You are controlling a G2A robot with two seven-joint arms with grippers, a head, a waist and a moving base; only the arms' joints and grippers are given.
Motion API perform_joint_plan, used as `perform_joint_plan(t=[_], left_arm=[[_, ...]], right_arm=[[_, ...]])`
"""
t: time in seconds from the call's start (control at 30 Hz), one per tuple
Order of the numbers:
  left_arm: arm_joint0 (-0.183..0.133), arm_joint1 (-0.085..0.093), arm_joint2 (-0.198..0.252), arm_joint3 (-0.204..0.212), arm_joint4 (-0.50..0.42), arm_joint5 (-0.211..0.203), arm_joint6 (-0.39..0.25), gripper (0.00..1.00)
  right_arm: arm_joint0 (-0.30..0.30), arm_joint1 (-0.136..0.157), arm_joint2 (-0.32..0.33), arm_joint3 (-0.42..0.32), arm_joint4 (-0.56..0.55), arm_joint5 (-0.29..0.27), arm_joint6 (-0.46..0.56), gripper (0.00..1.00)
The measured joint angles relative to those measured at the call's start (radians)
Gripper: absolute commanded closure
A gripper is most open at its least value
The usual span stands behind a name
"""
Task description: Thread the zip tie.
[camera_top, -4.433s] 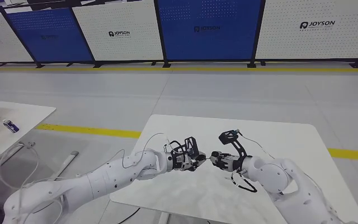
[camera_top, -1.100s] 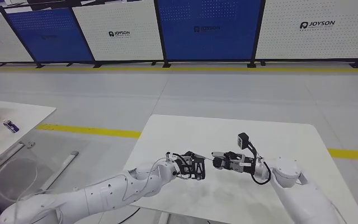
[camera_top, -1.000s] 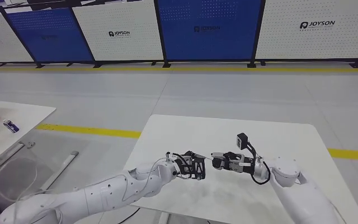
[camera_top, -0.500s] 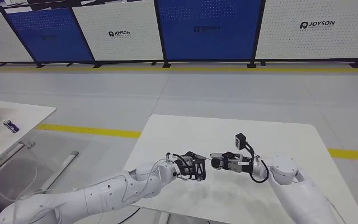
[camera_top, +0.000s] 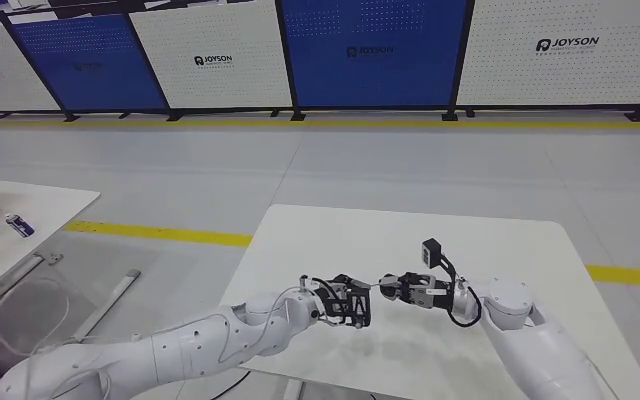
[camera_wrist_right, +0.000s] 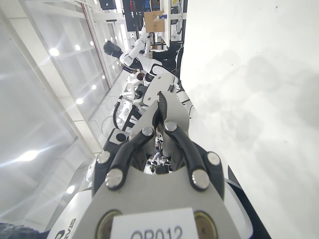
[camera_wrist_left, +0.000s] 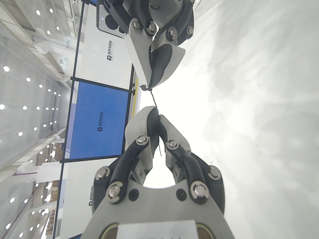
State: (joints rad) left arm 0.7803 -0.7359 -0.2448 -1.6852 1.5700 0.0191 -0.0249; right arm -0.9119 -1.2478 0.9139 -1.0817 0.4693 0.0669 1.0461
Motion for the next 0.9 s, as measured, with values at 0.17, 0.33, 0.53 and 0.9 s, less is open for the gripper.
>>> perform_joint_plan(t=[0.17,0.33,0.53,0.9], left_arm=[[0.015,-0.005,-0.025,0.001,-0.029,-0.024,-0.007,0.00],[0.034,0.002,-0.085,0.016,-0.136,-0.015,-0.045,0.00],[0.034,0.004,-0.100,0.021,-0.166,-0.016,-0.058,0.00],[0.073,0.025,-0.228,0.166,-0.577,-0.313,0.251,0.00]], right_arm=[[-0.002,0.003,0.003,-0.014,-0.030,-0.002,-0.006,1.00],[-0.020,0.014,0.025,-0.048,-0.069,-0.007,-0.025,1.00],[-0.028,0.019,0.036,-0.060,-0.076,-0.001,-0.017,1.00],[-0.051,0.030,0.049,-0.106,-0.148,-0.029,-0.061,1.00]])
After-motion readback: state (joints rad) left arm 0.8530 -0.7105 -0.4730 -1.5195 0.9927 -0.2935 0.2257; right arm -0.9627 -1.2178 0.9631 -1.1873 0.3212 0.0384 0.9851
